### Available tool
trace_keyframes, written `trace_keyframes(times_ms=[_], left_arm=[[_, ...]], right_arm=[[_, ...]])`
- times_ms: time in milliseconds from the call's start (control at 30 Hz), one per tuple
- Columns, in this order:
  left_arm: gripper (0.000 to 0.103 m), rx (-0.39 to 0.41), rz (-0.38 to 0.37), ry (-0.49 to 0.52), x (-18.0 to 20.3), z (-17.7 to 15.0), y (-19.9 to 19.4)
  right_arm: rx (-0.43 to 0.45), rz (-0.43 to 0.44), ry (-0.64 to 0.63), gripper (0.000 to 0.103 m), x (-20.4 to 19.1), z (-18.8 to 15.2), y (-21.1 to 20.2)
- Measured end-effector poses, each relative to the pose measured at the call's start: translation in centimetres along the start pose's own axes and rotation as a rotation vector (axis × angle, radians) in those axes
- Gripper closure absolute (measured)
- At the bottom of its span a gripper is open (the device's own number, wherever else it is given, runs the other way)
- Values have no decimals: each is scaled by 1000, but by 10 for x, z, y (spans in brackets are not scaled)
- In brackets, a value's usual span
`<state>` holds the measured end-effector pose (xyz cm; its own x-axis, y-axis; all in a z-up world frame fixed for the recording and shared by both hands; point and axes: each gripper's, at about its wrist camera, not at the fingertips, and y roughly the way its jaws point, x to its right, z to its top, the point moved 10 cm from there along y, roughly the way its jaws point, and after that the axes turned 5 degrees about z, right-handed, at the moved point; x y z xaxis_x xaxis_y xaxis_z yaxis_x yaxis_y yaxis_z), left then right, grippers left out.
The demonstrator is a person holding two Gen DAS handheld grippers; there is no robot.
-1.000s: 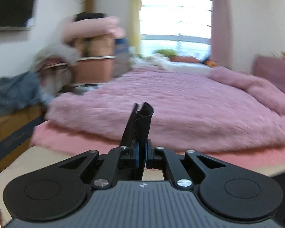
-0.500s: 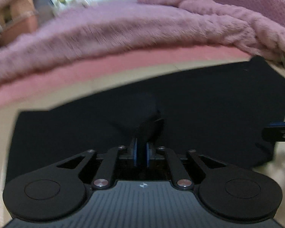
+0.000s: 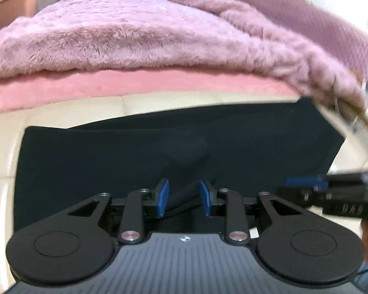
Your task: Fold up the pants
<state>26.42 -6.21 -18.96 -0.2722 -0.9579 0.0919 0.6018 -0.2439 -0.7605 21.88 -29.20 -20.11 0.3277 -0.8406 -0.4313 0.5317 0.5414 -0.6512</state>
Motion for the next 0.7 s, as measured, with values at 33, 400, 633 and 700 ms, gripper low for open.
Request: trace_keyframes(times_ms=[33, 400, 633, 700], left_arm=[[69, -3, 6, 38, 2, -2, 2], [69, -32, 16, 232, 26, -17, 34], [97, -39, -37, 170, 18, -13, 32], [97, -29, -60, 113, 11, -8, 27]], right_arm=[[-7, 11, -9, 83, -5, 1, 6], [-56, 96, -64, 83, -33, 24, 59], [-114, 108, -92, 101, -35, 20, 82], [-118, 119, -79, 103, -33, 17, 79]])
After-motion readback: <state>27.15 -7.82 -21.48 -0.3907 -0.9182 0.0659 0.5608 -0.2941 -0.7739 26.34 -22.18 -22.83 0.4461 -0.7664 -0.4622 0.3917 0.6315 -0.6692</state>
